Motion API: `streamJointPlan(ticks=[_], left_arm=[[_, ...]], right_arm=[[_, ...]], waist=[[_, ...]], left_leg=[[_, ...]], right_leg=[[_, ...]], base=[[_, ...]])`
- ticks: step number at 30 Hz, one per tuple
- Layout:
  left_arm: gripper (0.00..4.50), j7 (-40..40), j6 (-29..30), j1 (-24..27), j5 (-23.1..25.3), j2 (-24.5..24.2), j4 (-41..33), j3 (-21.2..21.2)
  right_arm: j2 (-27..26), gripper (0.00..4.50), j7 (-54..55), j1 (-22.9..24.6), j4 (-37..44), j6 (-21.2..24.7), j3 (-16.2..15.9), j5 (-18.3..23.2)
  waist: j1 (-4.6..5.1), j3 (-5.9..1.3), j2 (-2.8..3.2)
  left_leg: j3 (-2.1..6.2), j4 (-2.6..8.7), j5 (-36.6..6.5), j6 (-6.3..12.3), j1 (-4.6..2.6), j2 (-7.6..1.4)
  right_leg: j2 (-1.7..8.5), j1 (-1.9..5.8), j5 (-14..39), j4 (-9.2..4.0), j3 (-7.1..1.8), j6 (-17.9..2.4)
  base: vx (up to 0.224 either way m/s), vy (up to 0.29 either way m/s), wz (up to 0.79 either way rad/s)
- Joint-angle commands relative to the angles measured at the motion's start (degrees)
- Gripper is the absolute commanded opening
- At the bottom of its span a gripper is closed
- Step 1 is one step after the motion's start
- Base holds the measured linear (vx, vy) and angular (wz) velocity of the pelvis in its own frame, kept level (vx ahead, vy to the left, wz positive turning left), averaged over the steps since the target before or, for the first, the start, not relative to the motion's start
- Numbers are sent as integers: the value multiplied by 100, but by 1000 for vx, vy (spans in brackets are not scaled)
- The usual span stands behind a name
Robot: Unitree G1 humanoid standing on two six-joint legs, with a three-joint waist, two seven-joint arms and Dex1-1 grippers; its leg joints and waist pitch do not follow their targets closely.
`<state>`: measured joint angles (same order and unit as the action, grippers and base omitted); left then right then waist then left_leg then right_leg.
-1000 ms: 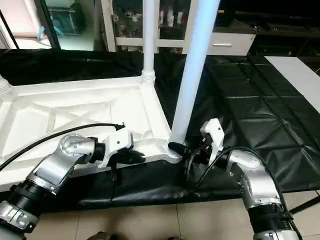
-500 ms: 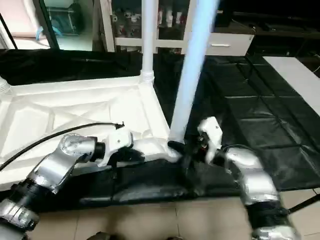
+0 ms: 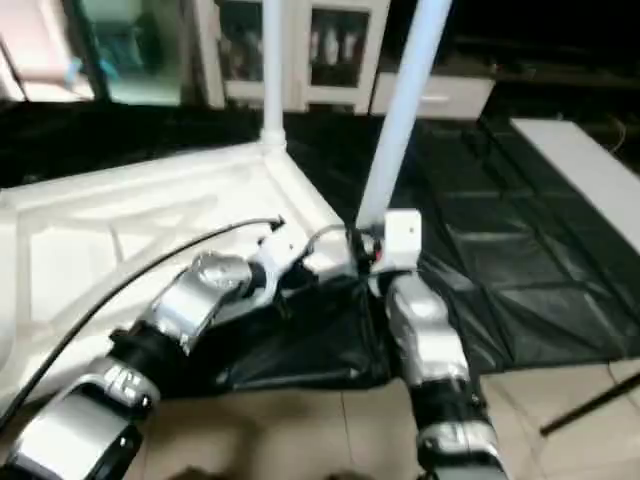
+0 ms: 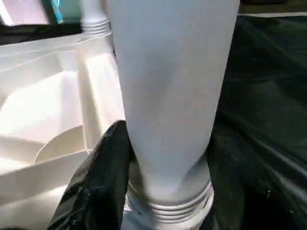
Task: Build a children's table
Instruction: Rotate leg to tighten
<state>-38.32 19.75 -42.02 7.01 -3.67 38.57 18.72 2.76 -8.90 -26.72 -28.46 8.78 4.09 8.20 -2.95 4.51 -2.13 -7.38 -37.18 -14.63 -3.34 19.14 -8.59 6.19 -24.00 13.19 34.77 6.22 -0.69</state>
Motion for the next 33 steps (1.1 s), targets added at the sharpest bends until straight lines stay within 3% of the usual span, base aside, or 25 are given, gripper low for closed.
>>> streamJointPlan(ticks=[1,2,3,4,5,6,7,8,9,11,15,17,18,20,23,24,27,30,33], left_arm=[[0,54,-170,-180,-82,194,-69,-6],[0,27,-192,-154,-77,160,-80,2],[0,13,-217,-139,-70,128,-56,-2],[0,-10,-276,-119,-56,77,-22,5],[0,-11,-282,-119,-55,73,-18,6],[0,-57,-328,-104,-63,44,-19,16],[0,-108,-356,-77,-75,7,-51,23],[0,-137,-374,-61,-81,-13,-67,21],[0,-217,-383,-21,-100,-54,-120,24],[0,-316,-433,32,-101,-123,-178,35],[0,-500,-496,194,-97,-332,-368,25],[0,-546,-495,224,-106,-374,-413,20],[0,-816,-551,374,-154,-555,-656,64],[0,-1144,-761,541,-202,-750,-885,145],[0,-1602,-837,771,-357,-955,-1194,218],[0,-1706,-916,830,-387,-1005,-1274,241],[0,-2012,-919,1005,-513,-1137,-1522,278],[0,-2165,-959,1129,-526,-1270,-1647,295],[0,-2253,-982,1187,-527,-1346,-1701,288]], right_arm=[[-244,197,-74,85,-309,215,-319,-42],[-236,197,-100,94,-288,216,-304,-31],[-239,197,-105,107,-249,214,-268,-45],[-223,197,-159,125,-201,179,-242,-59],[-222,231,-165,127,-197,175,-239,-59],[-218,252,-280,144,-145,132,-217,-2],[-193,266,-350,162,-86,92,-211,20],[-181,266,-380,169,-56,61,-207,29],[-158,286,-504,191,21,37,-183,109],[-91,310,-653,236,142,-10,-182,173],[201,325,-912,440,586,-99,-200,197],[241,351,-944,458,648,-74,-169,219],[505,361,-1266,555,890,-47,-194,255],[811,363,-1605,654,1062,-47,-216,236],[1152,363,-2158,770,1225,33,-208,384],[1239,363,-2317,809,1271,49,-216,422],[1531,363,-2784,912,1345,96,-218,531],[1961,363,-3495,1097,1435,155,-267,712],[2251,363,-4065,1261,1551,280,-327,914]], waist=[[78,-417,66],[148,-403,35],[177,-373,-9],[189,-332,-102],[166,-339,-85],[166,-339,-85],[168,-334,-93],[158,-353,-91],[139,-363,-84],[122,-358,-91],[100,-376,-108],[107,-373,-97],[101,-378,-85],[92,-396,-77],[90,-404,-74],[83,-410,-58],[85,-420,-58],[65,-437,-51],[19,-425,-48]], left_leg=[[125,687,-524,-81,-142,-494],[70,789,-736,-40,-64,-479],[-5,803,-1278,103,-57,-437],[-74,762,-1838,184,-95,-355],[-84,719,-1931,212,-134,-314],[-84,719,-1931,212,-134,-314],[-55,745,-1802,264,-68,-323],[-36,776,-1607,294,-13,-343],[-50,771,-1467,321,-18,-360],[-76,784,-1219,351,6,-370],[-116,780,-940,421,47,-378],[-125,776,-905,439,38,-384],[-128,772,-877,432,35,-389],[-124,768,-749,474,63,-414],[-165,745,-728,532,29,-416],[-203,719,-650,587,17,-420],[-214,703,-440,632,48,-432],[-220,681,-223,737,55,-436],[-220,682,-275,813,66,-440]], right_leg=[[141,211,986,-397,-304,-671],[160,338,-73,-342,-326,-1064],[213,354,415,-449,-359,-1178],[249,291,1674,-613,-373,-1012],[301,240,2538,-713,-395,-785],[301,240,2538,-713,-395,-785],[314,260,2798,-743,-406,-610],[314,284,2753,-732,-415,-513],[321,259,2638,-736,-433,-514],[301,259,2246,-689,-454,-686],[305,305,1903,-637,-475,-816],[295,286,1899,-628,-482,-874],[291,288,1852,-621,-478,-925],[291,319,1612,-571,-484,-998],[276,294,1405,-550,-501,-1165],[269,270,1185,-527,-511,-1312],[256,304,891,-459,-505,-1450],[248,326,590,-412,-505,-1543],[259,339,745,-432,-502,-1520]], base=[[-36,26,21],[0,0,0],[0,0,0],[0,0,0],[0,0,0],[0,0,0],[0,0,0],[0,0,0],[0,0,0],[0,0,0],[0,0,0],[0,0,0],[0,0,0],[0,0,0],[0,0,0],[0,0,0],[0,0,0],[0,0,0],[0,0,0]])
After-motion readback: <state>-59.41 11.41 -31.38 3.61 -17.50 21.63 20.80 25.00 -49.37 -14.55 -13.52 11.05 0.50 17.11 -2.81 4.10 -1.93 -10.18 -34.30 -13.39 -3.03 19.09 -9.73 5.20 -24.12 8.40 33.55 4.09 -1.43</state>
